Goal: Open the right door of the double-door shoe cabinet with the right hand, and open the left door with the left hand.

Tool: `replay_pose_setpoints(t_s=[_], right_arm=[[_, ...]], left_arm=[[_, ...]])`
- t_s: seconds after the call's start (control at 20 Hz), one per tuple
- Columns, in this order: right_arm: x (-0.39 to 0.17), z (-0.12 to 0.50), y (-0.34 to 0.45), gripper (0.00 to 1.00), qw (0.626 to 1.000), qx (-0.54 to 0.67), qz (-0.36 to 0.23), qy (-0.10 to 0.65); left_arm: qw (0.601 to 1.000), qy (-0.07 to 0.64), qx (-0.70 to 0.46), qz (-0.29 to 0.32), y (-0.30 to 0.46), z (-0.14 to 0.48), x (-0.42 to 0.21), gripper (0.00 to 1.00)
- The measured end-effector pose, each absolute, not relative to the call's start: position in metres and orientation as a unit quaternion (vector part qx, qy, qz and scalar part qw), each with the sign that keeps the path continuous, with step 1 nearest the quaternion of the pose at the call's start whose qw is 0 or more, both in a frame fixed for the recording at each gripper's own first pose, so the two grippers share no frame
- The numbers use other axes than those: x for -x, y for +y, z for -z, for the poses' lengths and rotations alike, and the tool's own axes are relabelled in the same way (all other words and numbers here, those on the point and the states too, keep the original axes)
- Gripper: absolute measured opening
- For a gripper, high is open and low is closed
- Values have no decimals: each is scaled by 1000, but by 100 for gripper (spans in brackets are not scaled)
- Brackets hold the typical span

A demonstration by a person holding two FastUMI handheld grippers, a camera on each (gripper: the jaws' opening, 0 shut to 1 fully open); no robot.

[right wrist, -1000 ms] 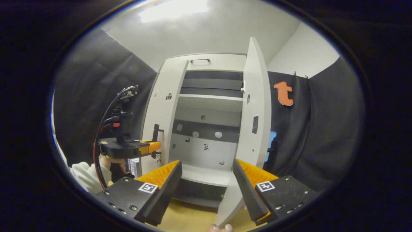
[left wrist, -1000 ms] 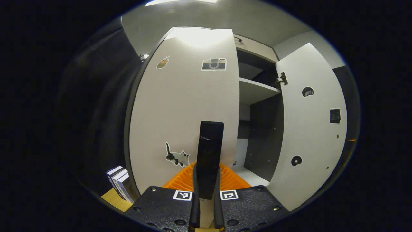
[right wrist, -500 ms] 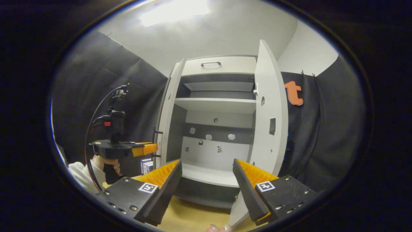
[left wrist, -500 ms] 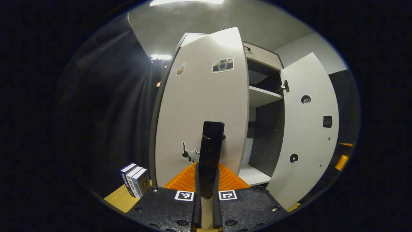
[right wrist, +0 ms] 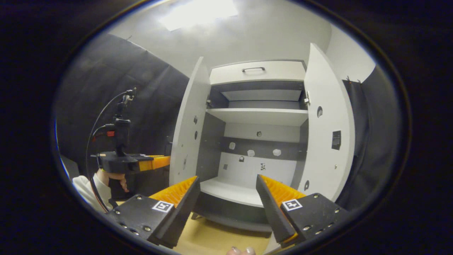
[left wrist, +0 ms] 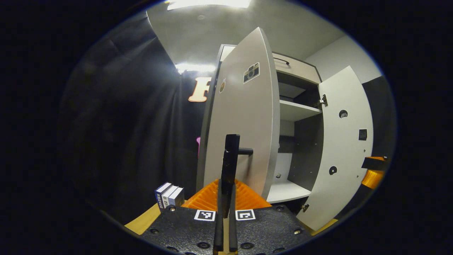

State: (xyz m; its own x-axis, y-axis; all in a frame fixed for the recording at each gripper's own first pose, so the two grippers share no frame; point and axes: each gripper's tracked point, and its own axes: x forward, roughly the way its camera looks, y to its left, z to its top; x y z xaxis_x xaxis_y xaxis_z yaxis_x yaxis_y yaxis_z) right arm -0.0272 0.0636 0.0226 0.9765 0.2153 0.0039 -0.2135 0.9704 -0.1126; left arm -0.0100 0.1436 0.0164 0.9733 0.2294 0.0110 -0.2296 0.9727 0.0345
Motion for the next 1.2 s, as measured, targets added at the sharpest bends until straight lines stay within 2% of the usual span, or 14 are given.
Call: replay_pose_setpoints(t_s=[0.25, 0.75, 1.0, 1.2], right_arm=[[22, -20, 79, 96, 991, 66, -117, -13], [3, -16, 85, 96, 993, 60, -102, -11], [-2, -15, 88, 96, 994, 57, -97, -12], [-3, -11, 87, 96, 994, 55, -99, -7]], left_arm=[[985, -7, -20, -169, 195, -22, 24, 1], [994, -16, 1, -107, 222, -27, 29, 1], [994, -13, -26, -106, 223, -25, 28, 1], [993, 10, -24, -112, 223, -10, 31, 5]])
